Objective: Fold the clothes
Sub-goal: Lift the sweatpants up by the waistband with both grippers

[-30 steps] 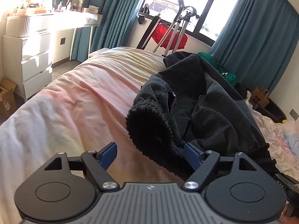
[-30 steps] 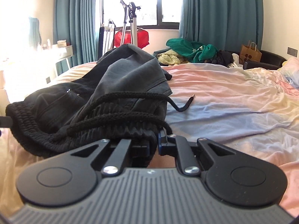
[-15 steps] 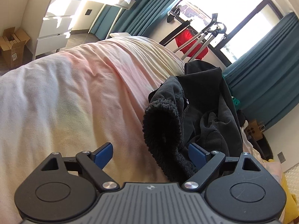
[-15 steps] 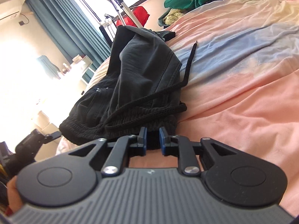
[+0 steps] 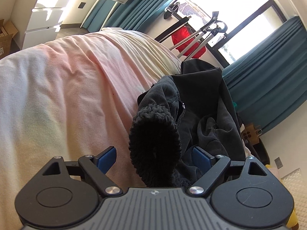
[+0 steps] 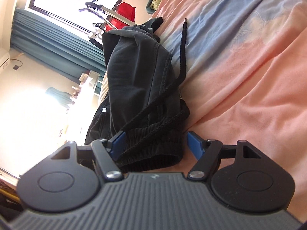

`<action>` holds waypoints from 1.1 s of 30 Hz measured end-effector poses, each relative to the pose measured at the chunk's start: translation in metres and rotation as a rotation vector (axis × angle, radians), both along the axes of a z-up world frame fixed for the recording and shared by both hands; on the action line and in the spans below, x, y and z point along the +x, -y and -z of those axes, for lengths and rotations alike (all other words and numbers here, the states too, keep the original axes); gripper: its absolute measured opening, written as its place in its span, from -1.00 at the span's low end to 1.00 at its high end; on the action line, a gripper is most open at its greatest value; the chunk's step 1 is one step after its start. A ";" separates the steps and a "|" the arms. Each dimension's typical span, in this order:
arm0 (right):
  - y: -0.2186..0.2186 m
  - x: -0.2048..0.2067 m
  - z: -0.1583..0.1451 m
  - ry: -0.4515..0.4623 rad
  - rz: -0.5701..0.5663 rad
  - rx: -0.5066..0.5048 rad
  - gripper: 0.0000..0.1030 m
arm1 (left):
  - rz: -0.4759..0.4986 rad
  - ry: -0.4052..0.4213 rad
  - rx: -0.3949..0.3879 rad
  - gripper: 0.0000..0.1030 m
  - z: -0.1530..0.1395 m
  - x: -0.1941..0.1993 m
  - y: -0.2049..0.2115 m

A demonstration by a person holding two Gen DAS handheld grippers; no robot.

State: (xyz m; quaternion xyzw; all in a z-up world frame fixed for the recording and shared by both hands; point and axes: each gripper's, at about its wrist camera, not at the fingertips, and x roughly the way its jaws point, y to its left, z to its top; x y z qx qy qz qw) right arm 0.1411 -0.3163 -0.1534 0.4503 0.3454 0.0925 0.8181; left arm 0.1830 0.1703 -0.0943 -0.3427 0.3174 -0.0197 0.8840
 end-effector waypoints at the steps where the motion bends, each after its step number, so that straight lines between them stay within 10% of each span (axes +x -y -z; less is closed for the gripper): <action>1: 0.000 0.007 0.002 -0.011 0.000 0.006 0.41 | 0.006 0.006 -0.005 0.70 0.001 0.002 0.001; 6: -0.005 0.035 0.021 -0.075 0.001 0.047 0.17 | 0.001 0.015 -0.028 0.68 0.009 0.016 0.004; 11: -0.013 0.032 0.027 -0.078 0.029 0.027 -0.55 | 0.014 0.007 -0.073 -0.51 0.020 0.039 0.004; 17: -0.056 0.012 0.007 0.018 -0.013 0.039 -0.60 | 0.015 0.101 -0.152 -0.66 -0.028 0.056 -0.027; 29: -0.261 0.060 -0.029 0.144 -0.404 0.393 -0.59 | -0.105 0.197 0.257 -0.68 -0.198 0.129 -0.145; 33: -0.333 0.082 -0.017 0.117 -0.520 0.338 -0.58 | -0.138 0.116 0.371 -0.66 -0.162 0.157 -0.179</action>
